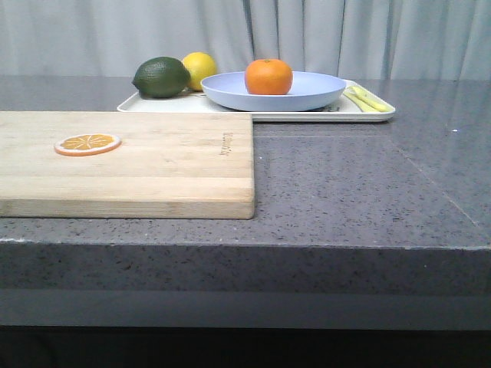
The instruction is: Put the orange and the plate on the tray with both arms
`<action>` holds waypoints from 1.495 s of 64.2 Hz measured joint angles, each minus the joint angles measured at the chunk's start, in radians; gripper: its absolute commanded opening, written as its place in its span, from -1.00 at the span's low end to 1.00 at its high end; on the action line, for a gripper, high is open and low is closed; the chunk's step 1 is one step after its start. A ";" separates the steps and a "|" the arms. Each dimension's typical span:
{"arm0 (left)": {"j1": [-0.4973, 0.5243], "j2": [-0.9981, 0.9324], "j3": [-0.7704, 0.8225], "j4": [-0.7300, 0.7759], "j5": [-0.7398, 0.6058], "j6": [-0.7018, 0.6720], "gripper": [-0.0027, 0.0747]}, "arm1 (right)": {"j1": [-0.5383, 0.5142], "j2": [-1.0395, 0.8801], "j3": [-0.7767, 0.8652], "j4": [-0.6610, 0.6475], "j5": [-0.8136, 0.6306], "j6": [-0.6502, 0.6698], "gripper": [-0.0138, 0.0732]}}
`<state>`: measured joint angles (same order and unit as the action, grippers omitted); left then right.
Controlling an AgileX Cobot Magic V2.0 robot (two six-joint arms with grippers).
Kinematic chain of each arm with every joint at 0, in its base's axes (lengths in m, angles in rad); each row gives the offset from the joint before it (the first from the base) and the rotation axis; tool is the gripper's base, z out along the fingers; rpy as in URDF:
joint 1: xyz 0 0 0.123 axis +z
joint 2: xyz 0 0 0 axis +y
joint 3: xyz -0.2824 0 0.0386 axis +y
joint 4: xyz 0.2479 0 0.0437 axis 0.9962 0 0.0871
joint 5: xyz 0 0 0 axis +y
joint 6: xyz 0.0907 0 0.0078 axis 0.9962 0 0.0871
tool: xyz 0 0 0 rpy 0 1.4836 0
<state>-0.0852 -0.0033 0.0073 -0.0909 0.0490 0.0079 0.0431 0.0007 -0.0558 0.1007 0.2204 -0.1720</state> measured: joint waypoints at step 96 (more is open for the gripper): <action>0.000 0.000 0.000 0.000 0.000 0.000 -0.98 | -0.058 -0.011 0.082 -0.101 -0.146 0.231 -0.83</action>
<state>-0.0852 -0.0033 0.0073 -0.0909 0.0490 0.0079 -0.0149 -0.0105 0.0265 0.0000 0.0740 0.0589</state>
